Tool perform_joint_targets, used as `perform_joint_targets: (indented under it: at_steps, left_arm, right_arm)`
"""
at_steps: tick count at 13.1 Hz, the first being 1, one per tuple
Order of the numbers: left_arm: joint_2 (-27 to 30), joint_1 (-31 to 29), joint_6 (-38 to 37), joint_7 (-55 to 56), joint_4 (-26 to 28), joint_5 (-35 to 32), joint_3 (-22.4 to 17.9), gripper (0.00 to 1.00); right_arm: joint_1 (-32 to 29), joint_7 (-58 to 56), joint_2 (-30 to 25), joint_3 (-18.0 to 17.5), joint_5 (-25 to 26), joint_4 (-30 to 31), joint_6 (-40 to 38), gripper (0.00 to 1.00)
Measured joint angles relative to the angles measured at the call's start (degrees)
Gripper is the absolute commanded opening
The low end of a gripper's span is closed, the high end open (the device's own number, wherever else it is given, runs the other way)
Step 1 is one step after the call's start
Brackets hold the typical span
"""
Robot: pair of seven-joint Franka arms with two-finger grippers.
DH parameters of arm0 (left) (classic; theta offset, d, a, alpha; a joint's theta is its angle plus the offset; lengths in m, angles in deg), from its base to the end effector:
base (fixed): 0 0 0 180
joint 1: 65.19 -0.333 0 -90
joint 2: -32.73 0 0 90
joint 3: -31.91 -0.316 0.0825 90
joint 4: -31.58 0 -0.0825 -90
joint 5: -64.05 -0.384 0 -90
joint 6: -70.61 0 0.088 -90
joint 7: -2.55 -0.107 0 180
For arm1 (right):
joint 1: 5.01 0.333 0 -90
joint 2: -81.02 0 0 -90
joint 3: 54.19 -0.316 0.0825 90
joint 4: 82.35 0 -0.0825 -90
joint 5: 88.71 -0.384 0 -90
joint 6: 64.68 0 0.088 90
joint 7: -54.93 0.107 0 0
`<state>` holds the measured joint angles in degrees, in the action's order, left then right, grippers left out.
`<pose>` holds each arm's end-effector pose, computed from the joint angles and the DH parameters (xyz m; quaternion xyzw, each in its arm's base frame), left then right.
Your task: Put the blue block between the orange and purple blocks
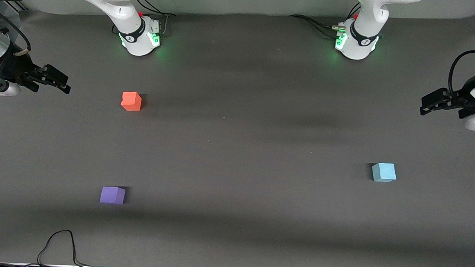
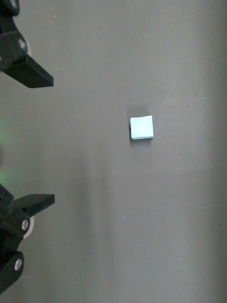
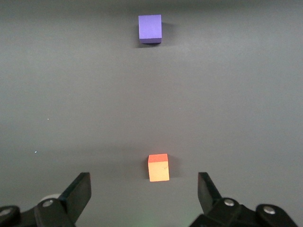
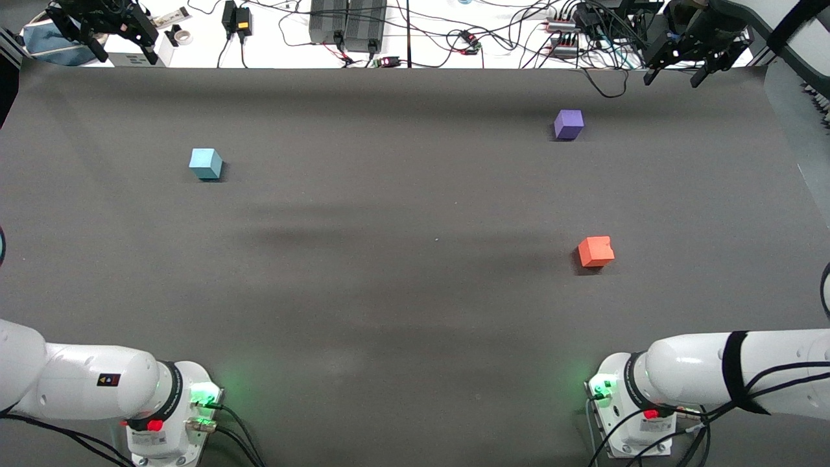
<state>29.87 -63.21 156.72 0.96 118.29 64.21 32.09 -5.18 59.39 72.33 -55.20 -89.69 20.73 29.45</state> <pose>0.5625 -0.0215 0.6178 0.9990 -0.0328 -0.0302 0.0013 0.5104 0.0098 0.6033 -0.9994 0.0323 0.0026 0.0071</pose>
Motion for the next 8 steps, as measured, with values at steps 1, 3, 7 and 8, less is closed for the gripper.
perform_joint_targets:
  at_steps: [1, 3, 7, 8]
  left_arm:
    - [0.0, 0.0, 0.0, 0.0, 0.0, 0.0, 0.0, 1.00]
    - [0.0, 0.0, 0.0, -0.1, 0.1, 0.0, 0.0, 1.00]
    - [0.0, 0.0, -0.1, -0.1, 0.3, 0.0, -0.3, 1.00]
    - [-0.1, -0.2, -0.1, -0.1, 0.5, -0.1, -0.5, 1.00]
  right_arm:
    - [0.0, 0.0, 0.0, 0.0, 0.0, 0.0, 0.0, 1.00]
    - [0.0, 0.0, 0.0, 0.0, 0.0, 0.1, 0.0, 1.00]
    - [-0.1, 0.0, 0.0, 0.0, 0.0, 0.1, 0.1, 1.00]
    - [-0.1, 0.0, 0.0, 0.0, 0.0, 0.2, 0.2, 1.00]
